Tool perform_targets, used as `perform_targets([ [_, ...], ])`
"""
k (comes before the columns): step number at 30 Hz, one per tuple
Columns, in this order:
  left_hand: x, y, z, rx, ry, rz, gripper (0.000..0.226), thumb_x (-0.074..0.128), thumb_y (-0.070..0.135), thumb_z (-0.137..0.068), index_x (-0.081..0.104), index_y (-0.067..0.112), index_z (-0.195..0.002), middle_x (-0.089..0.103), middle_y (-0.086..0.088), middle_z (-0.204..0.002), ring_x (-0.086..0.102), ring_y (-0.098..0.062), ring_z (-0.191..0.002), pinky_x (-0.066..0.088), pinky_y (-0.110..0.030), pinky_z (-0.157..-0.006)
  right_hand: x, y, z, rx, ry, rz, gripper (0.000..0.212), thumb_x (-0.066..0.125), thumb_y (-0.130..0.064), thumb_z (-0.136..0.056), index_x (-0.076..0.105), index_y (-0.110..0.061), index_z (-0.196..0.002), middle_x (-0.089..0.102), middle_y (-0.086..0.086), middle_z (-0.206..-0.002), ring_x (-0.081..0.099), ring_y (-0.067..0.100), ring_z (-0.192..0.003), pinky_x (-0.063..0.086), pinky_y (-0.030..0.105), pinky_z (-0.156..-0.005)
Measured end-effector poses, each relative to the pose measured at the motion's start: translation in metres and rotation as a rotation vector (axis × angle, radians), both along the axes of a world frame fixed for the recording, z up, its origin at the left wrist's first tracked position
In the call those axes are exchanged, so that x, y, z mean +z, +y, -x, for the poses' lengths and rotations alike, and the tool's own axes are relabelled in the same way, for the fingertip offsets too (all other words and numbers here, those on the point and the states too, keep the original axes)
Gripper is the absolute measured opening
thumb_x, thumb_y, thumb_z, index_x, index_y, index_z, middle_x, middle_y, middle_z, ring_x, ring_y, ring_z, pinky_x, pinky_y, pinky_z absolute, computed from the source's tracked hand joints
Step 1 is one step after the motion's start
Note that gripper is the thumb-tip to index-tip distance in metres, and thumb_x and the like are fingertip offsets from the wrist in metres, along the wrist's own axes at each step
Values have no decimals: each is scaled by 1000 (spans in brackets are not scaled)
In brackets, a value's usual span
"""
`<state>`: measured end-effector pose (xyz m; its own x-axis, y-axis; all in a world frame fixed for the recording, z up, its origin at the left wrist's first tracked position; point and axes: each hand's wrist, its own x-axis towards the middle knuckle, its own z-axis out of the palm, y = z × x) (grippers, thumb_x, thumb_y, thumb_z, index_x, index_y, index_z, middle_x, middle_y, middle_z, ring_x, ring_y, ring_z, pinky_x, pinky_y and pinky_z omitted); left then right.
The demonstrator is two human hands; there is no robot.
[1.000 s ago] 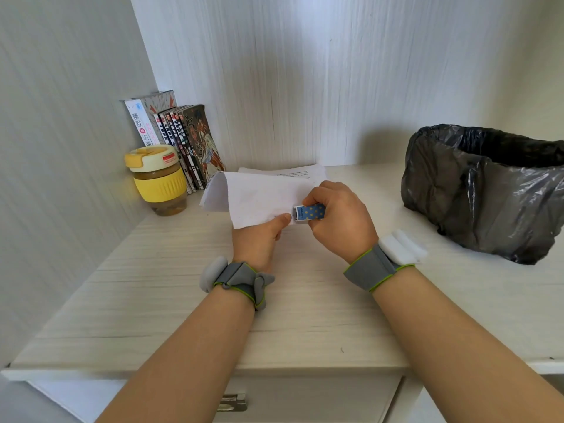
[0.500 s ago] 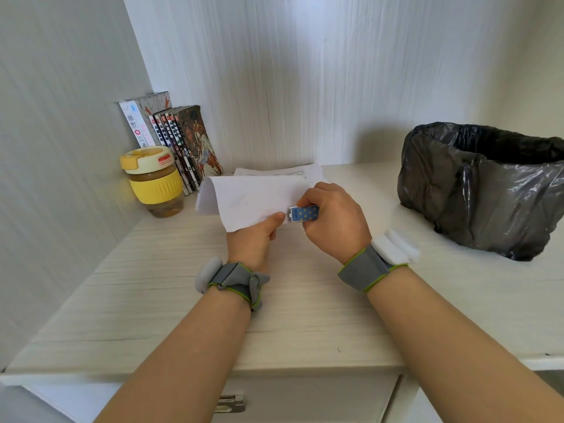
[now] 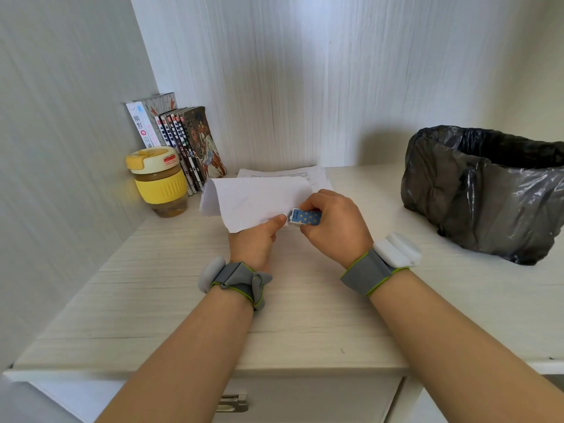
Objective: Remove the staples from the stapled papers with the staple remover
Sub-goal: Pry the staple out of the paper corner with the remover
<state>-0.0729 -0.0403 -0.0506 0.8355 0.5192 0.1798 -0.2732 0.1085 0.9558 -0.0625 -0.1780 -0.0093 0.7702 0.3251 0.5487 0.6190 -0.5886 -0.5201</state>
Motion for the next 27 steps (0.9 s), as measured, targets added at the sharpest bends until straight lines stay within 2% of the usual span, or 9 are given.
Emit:
perform_targets([
  [3,0,0,0,-12,-7,-4,43,69,2,-74,64,34,-46,51,15,-42,41,0,-39,36,-26,-55,0,1,1,8,0,-12,18,63,-2,-71,68,-4,-88,65,12,-91,57,27,-86,44,35,-71],
  [6,0,0,-1,-38,-18,-21,47,67,2,-76,57,28,-39,45,12,-38,35,-1,-36,33,-20,-46,0,2,2,19,1,-35,18,64,-2,-71,67,-2,-88,64,13,-90,58,28,-86,45,37,-72],
  [10,0,2,-1,-32,-2,-18,46,68,3,-76,56,25,-38,44,12,-38,35,-2,-37,31,-24,-51,0,2,3,23,10,-48,18,64,-2,-72,66,-2,-89,64,13,-91,57,27,-87,46,38,-73],
  [13,2,0,1,-43,-7,-20,47,67,2,-76,55,25,-38,44,12,-38,35,-2,-37,32,-22,-48,0,1,2,31,6,-59,17,64,0,-71,66,-1,-88,64,13,-90,57,28,-86,46,38,-72],
  [19,7,-2,5,-33,-14,32,37,65,-4,-77,47,20,-55,43,12,-38,34,-3,-36,32,-17,-42,-1,1,1,57,-2,-80,19,66,2,-69,66,0,-88,64,14,-89,57,28,-85,44,35,-71],
  [24,10,-5,8,-46,-19,92,33,63,-7,-77,48,17,-61,43,12,-38,33,-2,-35,31,-13,-38,-4,2,-1,71,26,-122,20,68,1,-69,66,0,-89,64,14,-90,58,26,-84,44,31,-72],
  [27,11,-5,8,-43,-16,77,32,63,-6,-78,48,17,-61,44,12,-38,33,-2,-35,32,-14,-39,-6,3,-3,61,43,-138,21,70,-1,-69,66,-1,-90,64,13,-91,57,23,-82,39,23,-69],
])
